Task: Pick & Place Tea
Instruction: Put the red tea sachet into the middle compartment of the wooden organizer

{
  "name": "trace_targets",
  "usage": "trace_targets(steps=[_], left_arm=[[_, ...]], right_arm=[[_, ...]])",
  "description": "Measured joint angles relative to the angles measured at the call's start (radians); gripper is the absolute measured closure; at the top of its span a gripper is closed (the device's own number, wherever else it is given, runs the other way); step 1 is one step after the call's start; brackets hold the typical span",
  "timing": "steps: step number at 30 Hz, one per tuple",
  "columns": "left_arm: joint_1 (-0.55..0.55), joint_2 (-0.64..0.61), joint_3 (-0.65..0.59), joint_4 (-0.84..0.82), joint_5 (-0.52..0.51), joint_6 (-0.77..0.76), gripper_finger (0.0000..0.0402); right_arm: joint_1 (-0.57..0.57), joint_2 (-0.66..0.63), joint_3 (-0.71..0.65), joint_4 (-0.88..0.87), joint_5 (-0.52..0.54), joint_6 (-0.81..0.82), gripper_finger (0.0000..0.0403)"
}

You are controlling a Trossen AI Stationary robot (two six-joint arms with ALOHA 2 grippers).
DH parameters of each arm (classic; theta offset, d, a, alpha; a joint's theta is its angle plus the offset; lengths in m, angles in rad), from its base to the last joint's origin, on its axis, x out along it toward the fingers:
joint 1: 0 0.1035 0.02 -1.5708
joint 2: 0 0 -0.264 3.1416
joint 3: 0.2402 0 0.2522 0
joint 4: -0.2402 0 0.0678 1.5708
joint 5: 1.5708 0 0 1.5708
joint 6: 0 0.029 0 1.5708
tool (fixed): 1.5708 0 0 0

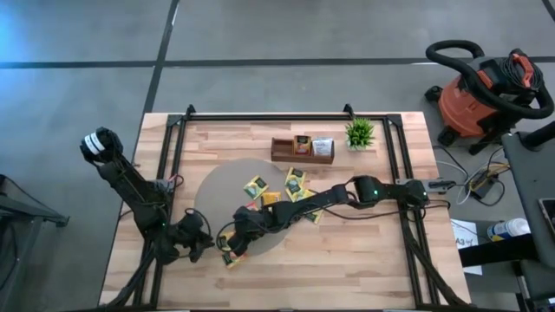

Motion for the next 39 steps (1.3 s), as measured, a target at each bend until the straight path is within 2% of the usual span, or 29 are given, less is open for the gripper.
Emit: trace_targets(steps=[5, 8, 18, 31, 39], left_arm=[[0.005, 0.0, -0.039, 0.015, -0.007, -0.168, 0.0283], [0.013, -0.001, -0.045, 0.023, -0.007, -0.204, 0.0283], [0.075, 0.0, -0.048, 0.033, -0.016, -0.21, 0.0283], [0.078, 0.001, -0.051, 0.117, 0.002, -0.169, 0.0283], [0.08, 0.001, -0.051, 0.13, -0.059, -0.162, 0.0283]], right_arm=[[0.0, 0.0, -0.002, 0.009, -0.002, 0.039, 0.0298], [0.001, 0.003, -0.003, 0.041, -0.005, 0.053, 0.0298], [0.0, 0.005, -0.001, 0.054, -0.005, 0.053, 0.0298], [-0.02, 0.006, -0.004, 0.112, 0.049, 0.068, 0.0298], [-0.019, 0.006, -0.003, 0.121, 0.051, 0.072, 0.0298]])
